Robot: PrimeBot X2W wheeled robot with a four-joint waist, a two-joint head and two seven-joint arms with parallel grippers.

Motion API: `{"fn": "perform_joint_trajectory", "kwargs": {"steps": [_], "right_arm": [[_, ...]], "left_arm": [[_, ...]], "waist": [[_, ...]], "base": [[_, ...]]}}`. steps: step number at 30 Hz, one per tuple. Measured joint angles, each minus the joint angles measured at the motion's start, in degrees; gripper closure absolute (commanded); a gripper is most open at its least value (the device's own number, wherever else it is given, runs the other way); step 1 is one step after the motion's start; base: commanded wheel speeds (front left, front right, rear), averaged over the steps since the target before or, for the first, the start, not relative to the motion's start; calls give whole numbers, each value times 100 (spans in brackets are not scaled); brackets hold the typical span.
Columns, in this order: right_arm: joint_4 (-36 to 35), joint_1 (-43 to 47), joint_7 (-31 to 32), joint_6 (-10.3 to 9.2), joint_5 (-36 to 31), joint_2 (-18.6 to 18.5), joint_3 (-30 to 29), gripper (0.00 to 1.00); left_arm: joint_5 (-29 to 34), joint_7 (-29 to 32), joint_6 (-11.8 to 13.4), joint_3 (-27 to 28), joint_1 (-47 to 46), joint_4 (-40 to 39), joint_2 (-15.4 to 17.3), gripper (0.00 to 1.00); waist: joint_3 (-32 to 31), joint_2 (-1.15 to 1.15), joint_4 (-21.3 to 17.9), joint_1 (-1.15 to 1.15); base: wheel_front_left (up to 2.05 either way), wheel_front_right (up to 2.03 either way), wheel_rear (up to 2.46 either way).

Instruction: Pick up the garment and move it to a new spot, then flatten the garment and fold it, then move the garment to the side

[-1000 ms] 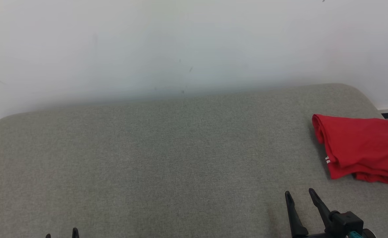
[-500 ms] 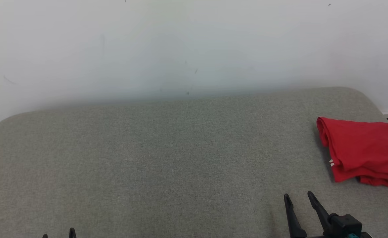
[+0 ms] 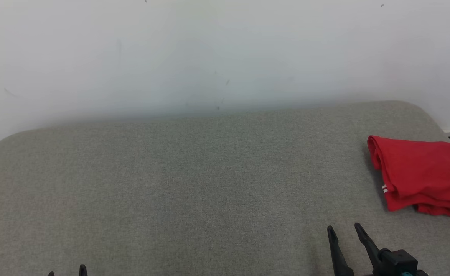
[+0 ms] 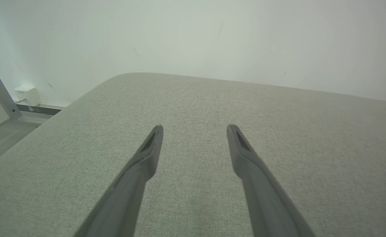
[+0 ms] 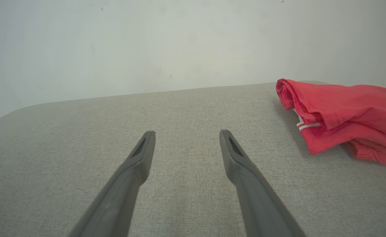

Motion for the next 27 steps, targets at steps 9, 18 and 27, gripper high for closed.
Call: {"fn": "perform_joint_trajectory", "kwargs": {"steps": [9, 18, 27], "right_arm": [[249, 144, 10, 1, 10, 4, 12, 100], [274, 207, 245, 1, 798, 16, -103, 100], [155, 137, 465, 1, 1716, 35, -234, 100]], "left_arm": [[-32, 38, -26, -7, 67, 257, -46, 100], [-825, 305, -38, -14, 1, 387, -70, 100], [-1750, 508, -41, -79, -147, 357, -68, 100]], "waist": [[-2, 0, 2, 0], [22, 0, 25, 0], [51, 0, 51, 0]], "base": [[0, 0, 0], [0, 0, 0], [0, 0, 0]]}}
